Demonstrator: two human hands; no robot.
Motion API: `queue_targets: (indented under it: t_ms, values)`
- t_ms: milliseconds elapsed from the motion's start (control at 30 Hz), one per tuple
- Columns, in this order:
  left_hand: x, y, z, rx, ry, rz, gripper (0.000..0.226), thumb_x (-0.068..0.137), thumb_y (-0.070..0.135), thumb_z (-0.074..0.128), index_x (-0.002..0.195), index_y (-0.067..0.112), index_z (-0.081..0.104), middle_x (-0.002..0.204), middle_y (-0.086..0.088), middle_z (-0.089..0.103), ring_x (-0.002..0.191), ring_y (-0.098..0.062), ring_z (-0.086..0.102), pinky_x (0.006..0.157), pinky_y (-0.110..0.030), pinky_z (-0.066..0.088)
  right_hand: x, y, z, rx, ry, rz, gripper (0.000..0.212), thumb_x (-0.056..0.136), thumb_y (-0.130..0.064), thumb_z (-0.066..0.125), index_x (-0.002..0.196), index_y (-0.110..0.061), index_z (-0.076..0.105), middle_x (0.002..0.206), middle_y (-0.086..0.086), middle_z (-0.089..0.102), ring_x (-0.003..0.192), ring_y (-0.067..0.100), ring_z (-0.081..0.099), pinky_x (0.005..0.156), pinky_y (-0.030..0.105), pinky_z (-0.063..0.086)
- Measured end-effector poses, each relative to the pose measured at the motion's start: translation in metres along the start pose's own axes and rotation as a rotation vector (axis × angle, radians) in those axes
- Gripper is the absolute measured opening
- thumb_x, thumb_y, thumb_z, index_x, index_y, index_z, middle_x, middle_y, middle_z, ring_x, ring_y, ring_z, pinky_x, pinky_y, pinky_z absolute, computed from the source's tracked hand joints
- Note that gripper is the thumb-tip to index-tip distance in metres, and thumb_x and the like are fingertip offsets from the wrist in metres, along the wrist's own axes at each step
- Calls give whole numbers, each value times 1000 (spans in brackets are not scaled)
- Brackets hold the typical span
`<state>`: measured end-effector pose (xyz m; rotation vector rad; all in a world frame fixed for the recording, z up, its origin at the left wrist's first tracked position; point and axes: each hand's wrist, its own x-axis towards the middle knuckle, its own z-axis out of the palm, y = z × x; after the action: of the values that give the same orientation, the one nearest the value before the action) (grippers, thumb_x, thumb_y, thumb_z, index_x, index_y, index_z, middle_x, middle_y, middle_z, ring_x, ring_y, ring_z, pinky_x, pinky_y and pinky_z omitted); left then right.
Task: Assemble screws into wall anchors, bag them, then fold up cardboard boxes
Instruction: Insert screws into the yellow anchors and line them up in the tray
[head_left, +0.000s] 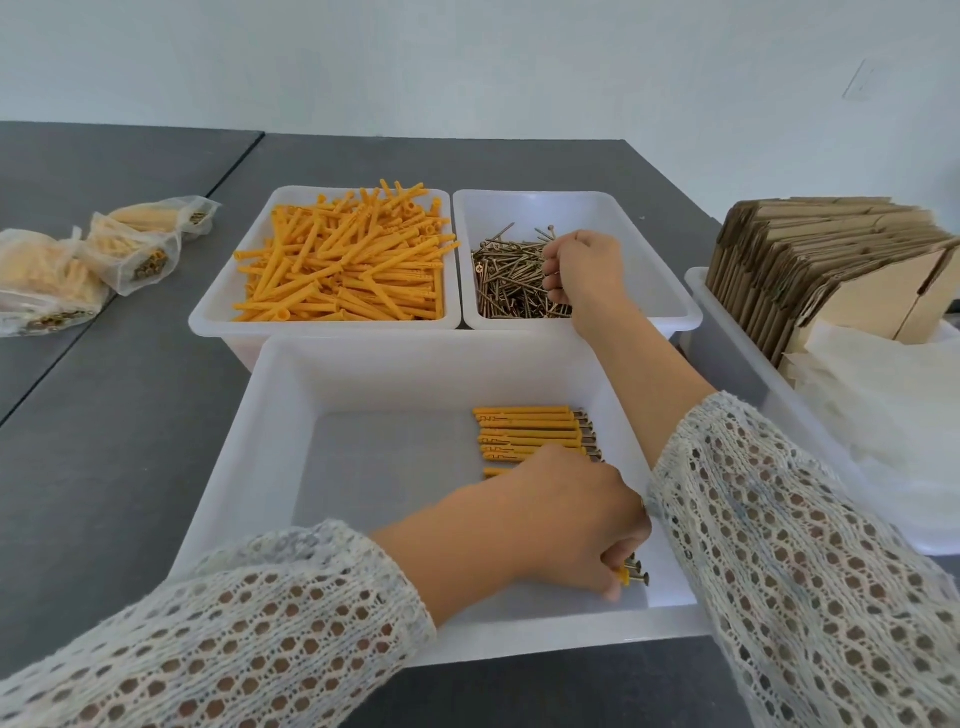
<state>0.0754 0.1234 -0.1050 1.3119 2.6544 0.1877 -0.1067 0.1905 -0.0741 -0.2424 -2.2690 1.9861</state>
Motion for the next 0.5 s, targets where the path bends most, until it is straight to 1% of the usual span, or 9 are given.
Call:
queue_targets:
  t_ms: [233, 300, 400, 500]
  values:
    - [3, 2, 7, -15, 33, -13, 20, 84, 37, 67, 74, 26, 54, 76, 8, 63, 66, -13, 54, 54, -24, 37, -1, 0, 1, -27, -8, -14, 32, 88, 5, 35, 78, -8, 62, 65, 3, 57, 49, 12, 50, 44, 21, 44]
    - [4, 2, 8, -21, 49, -14, 21, 84, 34, 66, 72, 24, 53, 72, 7, 60, 62, -13, 52, 53, -24, 37, -1, 0, 1, -33, -11, -17, 32, 88, 5, 35, 80, -8, 63, 66, 3, 58, 49, 12, 50, 44, 21, 44]
    - [4, 3, 8, -49, 63, -19, 25, 84, 30, 65, 67, 22, 48, 62, 8, 49, 56, -11, 44, 51, -23, 32, 0, 0, 2, -49, -15, -23, 31, 89, 4, 35, 82, -7, 63, 67, 3, 58, 50, 12, 50, 44, 20, 44]
    - [4, 3, 8, -78, 63, -24, 23, 83, 26, 65, 68, 20, 49, 62, 6, 50, 57, -14, 46, 50, -23, 36, 1, 0, 2, -61, -15, -28, 31, 89, 4, 35, 81, -8, 63, 67, 3, 58, 50, 12, 50, 44, 20, 44]
